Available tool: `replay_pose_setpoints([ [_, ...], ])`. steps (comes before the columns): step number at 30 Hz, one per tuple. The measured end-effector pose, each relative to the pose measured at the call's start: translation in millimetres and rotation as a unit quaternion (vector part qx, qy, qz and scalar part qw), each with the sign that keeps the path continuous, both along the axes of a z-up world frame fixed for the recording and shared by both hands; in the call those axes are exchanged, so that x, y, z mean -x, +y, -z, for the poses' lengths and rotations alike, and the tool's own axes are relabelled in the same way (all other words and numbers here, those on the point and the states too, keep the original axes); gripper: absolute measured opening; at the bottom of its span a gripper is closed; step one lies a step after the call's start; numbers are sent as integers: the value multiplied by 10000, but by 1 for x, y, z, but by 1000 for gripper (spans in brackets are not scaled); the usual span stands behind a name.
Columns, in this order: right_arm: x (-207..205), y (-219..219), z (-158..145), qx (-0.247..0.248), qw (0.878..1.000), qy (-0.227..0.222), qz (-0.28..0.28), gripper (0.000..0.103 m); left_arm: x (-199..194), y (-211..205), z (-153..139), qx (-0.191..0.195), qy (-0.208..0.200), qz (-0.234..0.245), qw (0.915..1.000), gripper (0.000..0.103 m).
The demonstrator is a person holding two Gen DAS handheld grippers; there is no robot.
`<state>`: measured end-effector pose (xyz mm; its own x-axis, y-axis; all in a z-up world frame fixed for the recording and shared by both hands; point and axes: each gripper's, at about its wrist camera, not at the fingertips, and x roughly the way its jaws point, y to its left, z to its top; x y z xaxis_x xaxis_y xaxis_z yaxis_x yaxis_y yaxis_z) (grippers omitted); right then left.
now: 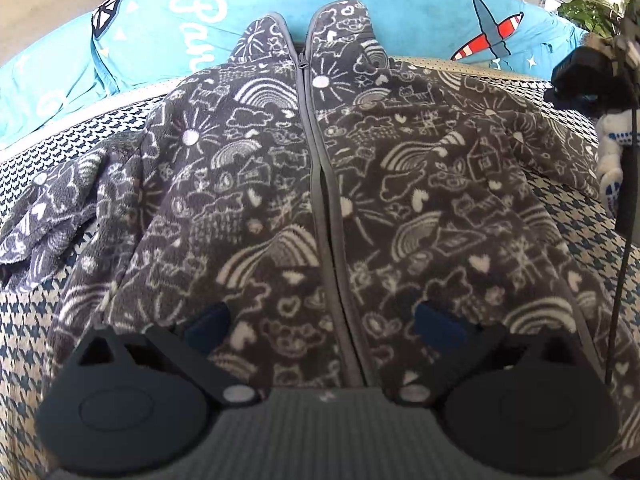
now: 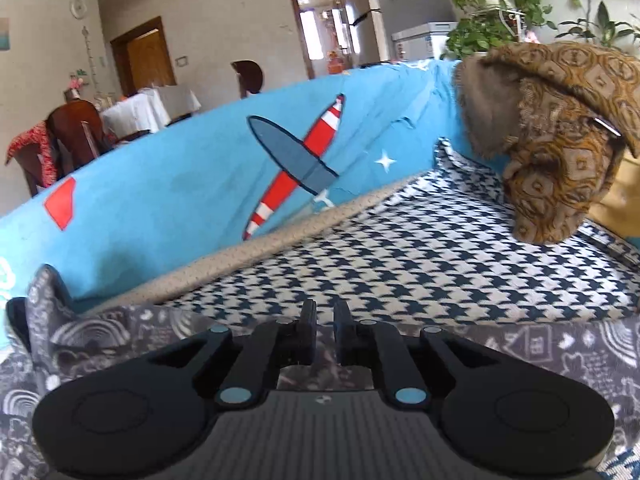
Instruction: Fold clothes
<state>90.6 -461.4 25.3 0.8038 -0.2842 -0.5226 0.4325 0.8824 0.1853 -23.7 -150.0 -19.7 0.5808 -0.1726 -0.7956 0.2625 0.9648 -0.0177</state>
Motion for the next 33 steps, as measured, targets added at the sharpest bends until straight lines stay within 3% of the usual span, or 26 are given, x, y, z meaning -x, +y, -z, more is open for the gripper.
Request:
replay_pose_setpoints([
  [3, -6, 10, -1, -22, 9992, -42, -408, 11, -3, -4, -1, 15, 7, -32, 10000, 103],
  [8, -16, 33, -4, -114, 9940, -124, -1080, 24, -6, -2, -3, 118, -11, -92, 9999, 103],
  [13, -28, 55, -9, -239, 9879, -232, -1512, 24, -10, 1, -4, 216, 42, -172, 9996, 103],
  [19, -46, 80, -11, -503, 9804, -355, -1871, 24, -13, 2, -7, 307, 84, -196, 9993, 103],
  [33, -89, 121, 8, -546, 9694, -264, -2379, 24, -19, 8, -6, 500, 236, -258, 9981, 103],
])
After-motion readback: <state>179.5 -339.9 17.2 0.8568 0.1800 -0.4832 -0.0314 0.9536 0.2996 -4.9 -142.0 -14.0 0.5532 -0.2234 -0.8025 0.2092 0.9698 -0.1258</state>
